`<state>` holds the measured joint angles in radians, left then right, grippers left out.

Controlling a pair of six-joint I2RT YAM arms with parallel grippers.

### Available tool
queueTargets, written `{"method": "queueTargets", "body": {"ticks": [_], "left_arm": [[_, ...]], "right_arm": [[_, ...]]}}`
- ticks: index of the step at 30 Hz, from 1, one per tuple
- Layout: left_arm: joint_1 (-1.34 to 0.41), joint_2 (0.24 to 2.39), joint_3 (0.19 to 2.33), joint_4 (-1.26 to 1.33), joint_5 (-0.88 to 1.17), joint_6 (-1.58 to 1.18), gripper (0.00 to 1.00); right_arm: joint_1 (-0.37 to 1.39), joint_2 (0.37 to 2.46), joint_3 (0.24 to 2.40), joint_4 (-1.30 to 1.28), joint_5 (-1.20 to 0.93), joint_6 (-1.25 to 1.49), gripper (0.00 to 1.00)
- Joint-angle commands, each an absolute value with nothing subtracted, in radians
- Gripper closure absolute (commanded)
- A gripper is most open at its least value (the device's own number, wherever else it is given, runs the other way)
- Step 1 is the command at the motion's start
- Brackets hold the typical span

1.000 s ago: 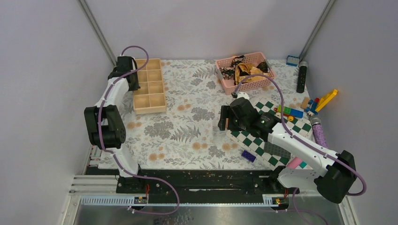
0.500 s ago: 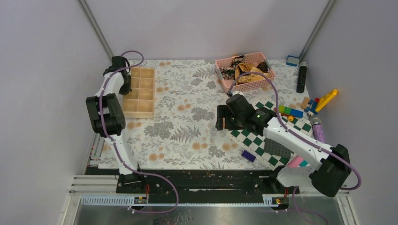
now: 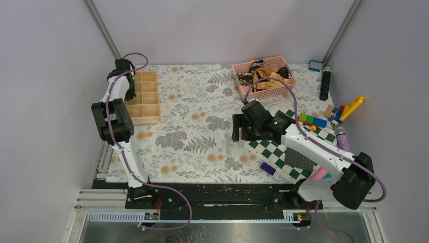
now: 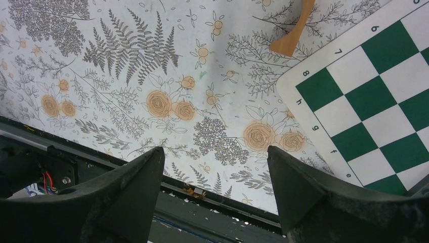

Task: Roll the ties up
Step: Place the storage box at the corner of the board.

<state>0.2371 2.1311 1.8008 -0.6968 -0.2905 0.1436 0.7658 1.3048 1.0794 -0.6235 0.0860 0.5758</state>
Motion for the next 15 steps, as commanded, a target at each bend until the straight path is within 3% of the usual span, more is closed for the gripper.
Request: {"method": "queueTargets", "body": {"ticks": [1, 3, 15], "left_arm": [[0.263, 2.154, 1.859, -0.698, -0.369, 0.133, 0.82], [0.268, 2.151, 1.865, -0.697, -0.360, 0.125, 0.73], [0.269, 2.040, 1.830, -0.696, -0.266, -0.052, 0.56]], "right_arm": [[0.767, 1.316, 1.135, -0.640, 0.073, 0.552, 0.18], [0.767, 1.320, 1.140, -0.646, 0.080, 0.547, 0.18], [0.755, 1.335, 1.237, -0.702, 0.226, 0.518, 0.11]]}}
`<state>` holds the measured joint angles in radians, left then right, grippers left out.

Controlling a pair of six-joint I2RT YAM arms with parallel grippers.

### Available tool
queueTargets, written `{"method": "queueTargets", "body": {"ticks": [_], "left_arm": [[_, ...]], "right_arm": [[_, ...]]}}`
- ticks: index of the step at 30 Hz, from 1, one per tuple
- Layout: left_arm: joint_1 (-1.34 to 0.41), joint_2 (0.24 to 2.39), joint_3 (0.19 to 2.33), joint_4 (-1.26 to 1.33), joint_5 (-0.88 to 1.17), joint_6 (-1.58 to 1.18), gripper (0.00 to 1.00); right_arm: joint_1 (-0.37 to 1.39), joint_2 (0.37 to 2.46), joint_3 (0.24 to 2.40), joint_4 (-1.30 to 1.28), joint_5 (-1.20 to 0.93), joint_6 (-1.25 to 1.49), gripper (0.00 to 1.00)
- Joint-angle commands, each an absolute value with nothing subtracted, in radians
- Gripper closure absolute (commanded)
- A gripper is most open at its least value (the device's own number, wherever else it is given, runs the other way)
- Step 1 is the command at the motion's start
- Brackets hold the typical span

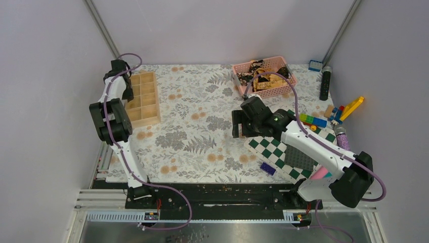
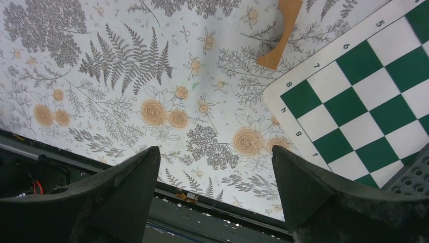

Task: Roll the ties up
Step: Place the storage box at the corner of the board, then pick up the tie from the bin.

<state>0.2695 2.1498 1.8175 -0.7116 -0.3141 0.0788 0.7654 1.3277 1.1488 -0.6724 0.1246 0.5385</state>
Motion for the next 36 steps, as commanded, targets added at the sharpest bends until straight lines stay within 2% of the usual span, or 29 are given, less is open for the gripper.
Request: {"method": "queueTargets", "body": {"ticks": [1, 6, 9, 10, 12, 13, 20, 23, 26, 36], "left_arm": [[0.267, 1.995, 1.825, -0.697, -0.234, -0.103, 0.54], [0.260, 1.766, 1.650, -0.506, 0.133, -0.372, 0.42], [0.224, 1.648, 1.507, -0.391, 0.215, -0.507, 0.34], [0.207, 1.621, 1.488, -0.384, 0.217, -0.528, 0.29], [0.186, 1.580, 1.460, -0.389, 0.271, -0.565, 0.04], [0.177, 1.561, 1.446, -0.389, 0.305, -0.578, 0.01], [0.235, 1.338, 1.320, -0.320, 0.383, -0.620, 0.01], [0.305, 1.201, 1.181, -0.153, 0.447, -0.680, 0.01], [0.356, 1.086, 1.045, -0.024, 0.417, -0.773, 0.01], [0.354, 1.069, 0.957, 0.102, 0.522, -0.866, 0.01]], "right_arm": [[0.737, 1.340, 1.258, -0.703, 0.232, 0.521, 0.11], [0.607, 1.398, 1.391, -0.708, 0.227, 0.538, 0.11], [0.518, 1.459, 1.474, -0.709, 0.257, 0.537, 0.10], [0.493, 1.480, 1.506, -0.710, 0.280, 0.538, 0.10], [0.444, 1.531, 1.552, -0.710, 0.307, 0.549, 0.11], [0.423, 1.560, 1.571, -0.708, 0.318, 0.560, 0.11], [0.295, 1.766, 1.694, -0.707, 0.300, 0.744, 0.11], [0.262, 1.853, 1.750, -0.708, 0.299, 0.816, 0.11], [0.245, 1.923, 1.801, -0.709, 0.314, 0.860, 0.12], [0.207, 2.065, 1.882, -0.713, 0.303, 0.876, 0.17]]}}
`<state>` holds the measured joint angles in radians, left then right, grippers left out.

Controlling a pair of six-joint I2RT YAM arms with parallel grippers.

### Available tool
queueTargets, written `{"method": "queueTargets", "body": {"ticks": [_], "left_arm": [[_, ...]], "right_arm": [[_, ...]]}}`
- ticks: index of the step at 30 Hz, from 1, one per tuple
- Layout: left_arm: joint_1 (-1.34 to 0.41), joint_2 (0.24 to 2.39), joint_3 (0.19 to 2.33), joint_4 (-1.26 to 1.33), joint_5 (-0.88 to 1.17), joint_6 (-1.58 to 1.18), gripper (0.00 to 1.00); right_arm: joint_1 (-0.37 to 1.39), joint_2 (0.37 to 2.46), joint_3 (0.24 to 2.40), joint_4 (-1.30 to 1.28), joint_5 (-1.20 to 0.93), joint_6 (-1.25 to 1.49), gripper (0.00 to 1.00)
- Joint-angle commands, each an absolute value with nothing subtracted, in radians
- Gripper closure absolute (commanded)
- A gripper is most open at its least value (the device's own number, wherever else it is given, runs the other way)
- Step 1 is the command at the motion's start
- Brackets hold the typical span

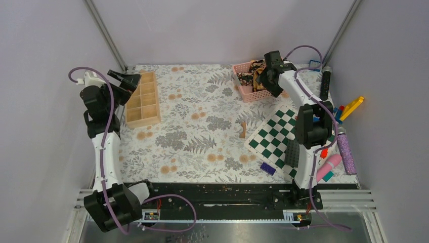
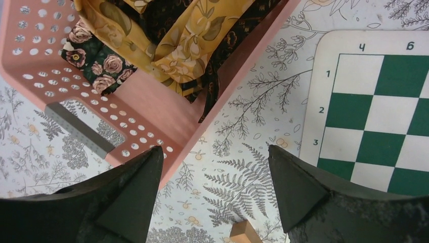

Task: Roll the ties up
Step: Pick up the tie from the bin.

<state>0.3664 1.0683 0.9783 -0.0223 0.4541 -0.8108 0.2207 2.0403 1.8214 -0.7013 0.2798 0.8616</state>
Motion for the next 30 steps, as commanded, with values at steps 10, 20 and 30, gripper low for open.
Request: {"method": "queueTargets", "body": {"ticks": [10, 20, 30], "left_arm": [[0.421, 1.076, 0.822, 0.252, 0.588, -1.003, 0.01], [0.400, 1.063, 0.810, 0.153, 0.551, -0.989, 0.01], [0.360, 1.042, 0.930, -0.126, 0.551, -0.804, 0.01]], "right_arm": [[0.205, 2.158, 2.101, -0.691, 0.224, 0.576, 0.21], [0.208, 2.343, 2.343, -0.737, 0.150, 0.508, 0.30], [0.207, 2.476, 2.446, -0.712, 0.132, 0.494, 0.35]]}}
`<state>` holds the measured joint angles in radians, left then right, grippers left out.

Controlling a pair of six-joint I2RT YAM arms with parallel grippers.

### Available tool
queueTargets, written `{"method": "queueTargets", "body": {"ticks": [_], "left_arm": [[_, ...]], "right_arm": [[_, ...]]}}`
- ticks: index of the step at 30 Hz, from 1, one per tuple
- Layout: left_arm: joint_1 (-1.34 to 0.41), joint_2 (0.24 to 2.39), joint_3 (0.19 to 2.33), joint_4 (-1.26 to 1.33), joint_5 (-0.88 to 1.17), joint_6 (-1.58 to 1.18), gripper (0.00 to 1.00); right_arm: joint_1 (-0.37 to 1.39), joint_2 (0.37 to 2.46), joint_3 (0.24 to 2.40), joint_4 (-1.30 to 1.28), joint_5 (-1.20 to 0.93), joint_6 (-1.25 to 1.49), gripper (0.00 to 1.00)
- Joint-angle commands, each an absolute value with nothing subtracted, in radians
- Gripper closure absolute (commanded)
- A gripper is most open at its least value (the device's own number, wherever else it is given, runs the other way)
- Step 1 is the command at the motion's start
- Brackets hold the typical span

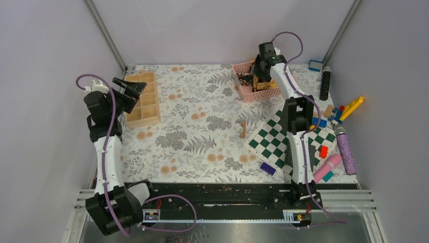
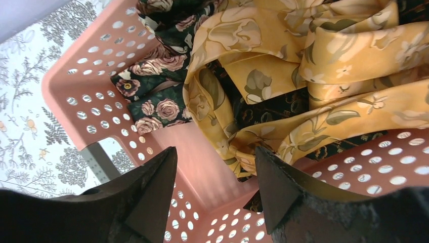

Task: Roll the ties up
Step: Pick up the tie from the bin.

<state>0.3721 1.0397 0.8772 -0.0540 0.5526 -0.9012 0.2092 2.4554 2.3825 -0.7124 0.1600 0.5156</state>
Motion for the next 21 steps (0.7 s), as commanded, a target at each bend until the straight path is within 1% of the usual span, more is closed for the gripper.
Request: {"method": "queueTargets", "body": {"ticks": [1, 9, 14, 16, 21], "left_arm": [[0.359, 1.039, 0.929, -0.127, 0.551, -0.801, 0.01], [0.353, 1.034, 0.921, -0.127, 0.571, -0.795, 0.01], [0.351, 1.035, 0.909, -0.127, 0.586, -0.795, 0.01], [0.352, 1.032, 0.903, -0.128, 0.584, -0.795, 0.01], [0.351, 1.034, 0.898, -0.130, 0.587, -0.796, 0.01]], "right_arm": [[0.207, 2.486, 2.448, -0.711, 0.129, 0.493, 0.36], [0.209, 2.549, 2.458, -0.704, 0.105, 0.457, 0.36], [0.211, 2.582, 2.493, -0.712, 0.094, 0.429, 0.39], [0.212, 2.581, 2.496, -0.712, 0.103, 0.426, 0.45], [0.212, 2.554, 2.477, -0.707, 0.090, 0.410, 0.73]]}}
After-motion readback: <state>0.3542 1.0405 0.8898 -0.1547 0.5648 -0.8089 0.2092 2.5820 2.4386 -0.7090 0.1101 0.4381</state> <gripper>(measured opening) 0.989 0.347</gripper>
